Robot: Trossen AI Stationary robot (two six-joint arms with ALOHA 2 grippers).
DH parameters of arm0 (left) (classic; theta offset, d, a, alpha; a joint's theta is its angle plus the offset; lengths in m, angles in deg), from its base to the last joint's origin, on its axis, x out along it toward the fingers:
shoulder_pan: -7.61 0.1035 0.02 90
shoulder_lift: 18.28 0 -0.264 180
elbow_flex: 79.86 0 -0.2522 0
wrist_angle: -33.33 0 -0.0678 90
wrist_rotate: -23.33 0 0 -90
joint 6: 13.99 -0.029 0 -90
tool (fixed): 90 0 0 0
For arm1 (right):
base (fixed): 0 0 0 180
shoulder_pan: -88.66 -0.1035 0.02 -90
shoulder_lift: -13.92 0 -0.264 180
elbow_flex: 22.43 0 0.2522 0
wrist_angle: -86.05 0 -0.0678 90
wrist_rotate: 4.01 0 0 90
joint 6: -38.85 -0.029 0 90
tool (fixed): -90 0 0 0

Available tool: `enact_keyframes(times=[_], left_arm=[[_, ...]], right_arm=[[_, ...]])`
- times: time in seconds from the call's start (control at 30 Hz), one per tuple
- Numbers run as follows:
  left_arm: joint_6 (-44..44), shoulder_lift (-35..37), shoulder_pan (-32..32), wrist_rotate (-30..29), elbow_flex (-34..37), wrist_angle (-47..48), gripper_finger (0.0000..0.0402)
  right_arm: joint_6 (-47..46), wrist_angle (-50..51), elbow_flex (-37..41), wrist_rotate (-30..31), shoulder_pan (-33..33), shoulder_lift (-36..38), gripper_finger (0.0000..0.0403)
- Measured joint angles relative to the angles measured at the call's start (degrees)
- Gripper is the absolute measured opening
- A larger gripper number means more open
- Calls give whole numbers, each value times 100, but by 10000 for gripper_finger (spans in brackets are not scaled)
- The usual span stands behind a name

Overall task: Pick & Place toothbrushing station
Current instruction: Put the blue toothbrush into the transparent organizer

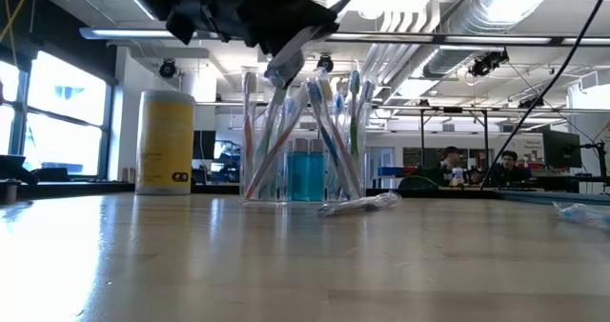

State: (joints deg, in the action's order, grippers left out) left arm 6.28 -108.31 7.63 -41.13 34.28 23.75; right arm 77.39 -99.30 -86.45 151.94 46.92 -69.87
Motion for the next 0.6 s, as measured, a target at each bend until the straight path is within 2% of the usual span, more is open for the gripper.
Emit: enact_keyframes(times=[0.07,0.17,0.33,0.4,0.6], left_arm=[[-211,174,0,-316,5,115,14],[-698,632,-3,-1111,3,684,14],[-1889,1572,-6,-3159,1,1552,14],[-2160,1898,5,-3713,30,1795,14],[-2759,2836,365,-4265,66,2680,14]], right_arm=[[-114,28,-2,-140,-119,0,3],[-360,46,-2,-173,-264,-2,3],[-612,350,-4,-142,-387,-2,3],[-805,558,-3,-142,-382,-4,3],[-1530,1272,-2,-161,-225,-9,3]])
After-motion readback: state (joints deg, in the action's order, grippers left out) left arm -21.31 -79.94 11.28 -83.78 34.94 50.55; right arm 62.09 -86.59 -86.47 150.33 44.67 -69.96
